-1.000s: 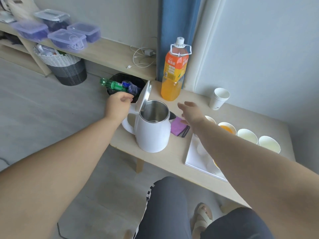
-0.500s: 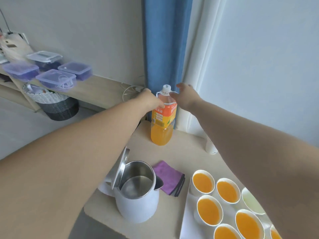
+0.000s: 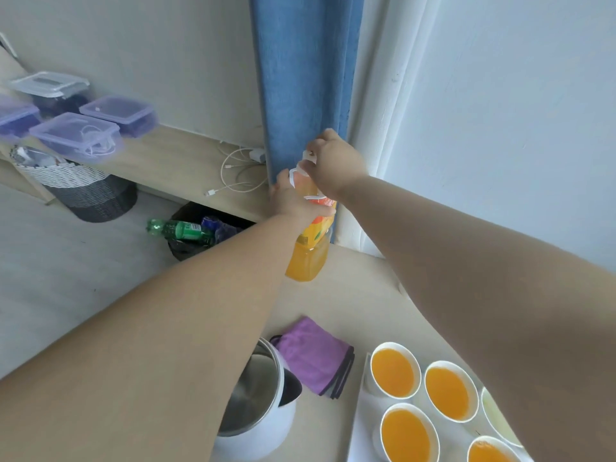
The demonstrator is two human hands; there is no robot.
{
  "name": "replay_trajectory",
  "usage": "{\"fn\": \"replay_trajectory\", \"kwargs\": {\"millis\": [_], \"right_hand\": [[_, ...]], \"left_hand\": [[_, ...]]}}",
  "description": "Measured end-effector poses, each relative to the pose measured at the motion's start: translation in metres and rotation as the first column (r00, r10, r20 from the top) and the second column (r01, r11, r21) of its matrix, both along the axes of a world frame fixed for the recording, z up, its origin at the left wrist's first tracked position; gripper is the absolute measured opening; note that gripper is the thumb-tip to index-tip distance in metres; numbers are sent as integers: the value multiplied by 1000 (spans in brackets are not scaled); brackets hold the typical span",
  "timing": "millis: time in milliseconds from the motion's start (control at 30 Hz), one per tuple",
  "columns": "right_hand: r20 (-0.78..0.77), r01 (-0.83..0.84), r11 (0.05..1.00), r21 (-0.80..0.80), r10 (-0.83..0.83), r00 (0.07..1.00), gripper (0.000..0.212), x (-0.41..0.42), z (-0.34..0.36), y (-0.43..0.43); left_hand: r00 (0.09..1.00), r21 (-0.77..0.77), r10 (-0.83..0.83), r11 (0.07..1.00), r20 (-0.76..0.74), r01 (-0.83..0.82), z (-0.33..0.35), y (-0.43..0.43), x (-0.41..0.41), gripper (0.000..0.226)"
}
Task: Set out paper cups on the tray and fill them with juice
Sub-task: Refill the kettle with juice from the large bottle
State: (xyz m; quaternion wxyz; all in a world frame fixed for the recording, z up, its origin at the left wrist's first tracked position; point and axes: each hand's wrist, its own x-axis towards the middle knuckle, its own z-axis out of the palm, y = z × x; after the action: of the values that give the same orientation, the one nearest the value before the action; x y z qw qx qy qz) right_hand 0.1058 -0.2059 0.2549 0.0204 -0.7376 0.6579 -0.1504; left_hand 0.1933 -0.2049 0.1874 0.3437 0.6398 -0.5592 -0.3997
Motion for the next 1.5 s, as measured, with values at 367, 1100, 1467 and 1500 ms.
{"fn": "replay_trajectory", "kwargs": {"millis": [367, 1100, 1467, 1500], "right_hand": [[85, 157, 987, 27, -159, 984, 42, -20, -2, 28], [116, 314, 927, -206, -295, 948, 24, -20, 141, 257], [201, 240, 957, -162, -206, 958, 26, -10, 160, 356], [203, 223, 962, -158, -190, 961, 26, -9, 160, 362]], "left_hand": [[994, -98, -29, 994, 107, 39, -4, 37, -15, 86], [887, -217, -443, 861, 129, 461, 152, 234, 19, 65], [793, -219, -581, 762, 183, 609, 175, 324, 45, 57], [787, -214, -591, 758, 176, 617, 175, 329, 48, 54]]}}
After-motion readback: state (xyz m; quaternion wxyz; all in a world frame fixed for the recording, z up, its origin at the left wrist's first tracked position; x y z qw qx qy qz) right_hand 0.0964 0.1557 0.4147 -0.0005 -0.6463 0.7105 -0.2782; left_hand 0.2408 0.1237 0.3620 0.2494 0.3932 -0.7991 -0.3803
